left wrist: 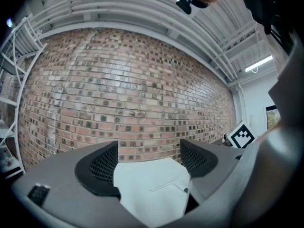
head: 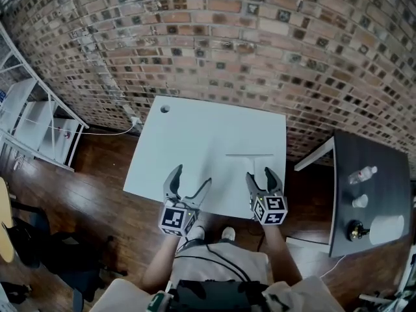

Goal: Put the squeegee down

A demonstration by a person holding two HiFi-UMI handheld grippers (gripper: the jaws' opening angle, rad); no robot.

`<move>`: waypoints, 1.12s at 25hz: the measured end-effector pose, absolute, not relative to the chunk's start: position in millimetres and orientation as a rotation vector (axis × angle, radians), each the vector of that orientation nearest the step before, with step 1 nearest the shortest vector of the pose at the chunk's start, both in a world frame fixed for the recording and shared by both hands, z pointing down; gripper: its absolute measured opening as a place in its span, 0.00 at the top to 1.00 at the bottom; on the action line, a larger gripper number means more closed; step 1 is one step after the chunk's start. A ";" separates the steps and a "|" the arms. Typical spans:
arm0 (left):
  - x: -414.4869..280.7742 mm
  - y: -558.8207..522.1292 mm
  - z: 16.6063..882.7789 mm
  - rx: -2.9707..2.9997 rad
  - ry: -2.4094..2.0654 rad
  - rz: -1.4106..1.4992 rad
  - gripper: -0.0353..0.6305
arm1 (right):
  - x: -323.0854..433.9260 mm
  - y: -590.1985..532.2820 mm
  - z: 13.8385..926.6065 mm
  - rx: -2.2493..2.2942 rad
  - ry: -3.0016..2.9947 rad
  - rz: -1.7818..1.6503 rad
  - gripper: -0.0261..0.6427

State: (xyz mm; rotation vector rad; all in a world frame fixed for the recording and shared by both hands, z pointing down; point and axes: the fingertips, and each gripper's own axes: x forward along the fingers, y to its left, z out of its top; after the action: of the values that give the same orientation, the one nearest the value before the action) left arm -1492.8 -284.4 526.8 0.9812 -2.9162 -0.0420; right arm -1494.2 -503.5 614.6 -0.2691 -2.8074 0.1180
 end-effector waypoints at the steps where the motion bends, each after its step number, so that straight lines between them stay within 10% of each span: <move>1: -1492.5 -282.6 522.9 0.979 -2.927 -0.043 0.36 | -1491.1 -504.0 594.9 -0.262 -2.858 0.127 0.47; 9: -1488.0 -271.5 489.4 0.897 -3.010 -0.030 0.36 | -1458.2 -502.3 480.3 -0.159 -3.167 0.152 0.30; 28: -1484.4 -245.8 491.2 0.786 -3.079 0.057 0.36 | -1438.6 -490.4 464.8 -0.078 -3.185 0.009 0.32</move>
State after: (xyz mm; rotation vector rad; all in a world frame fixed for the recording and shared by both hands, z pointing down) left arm -1484.4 -245.8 491.2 0.7864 -3.0794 0.0568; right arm -1438.6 -490.4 464.8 -0.0782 -3.1847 0.0087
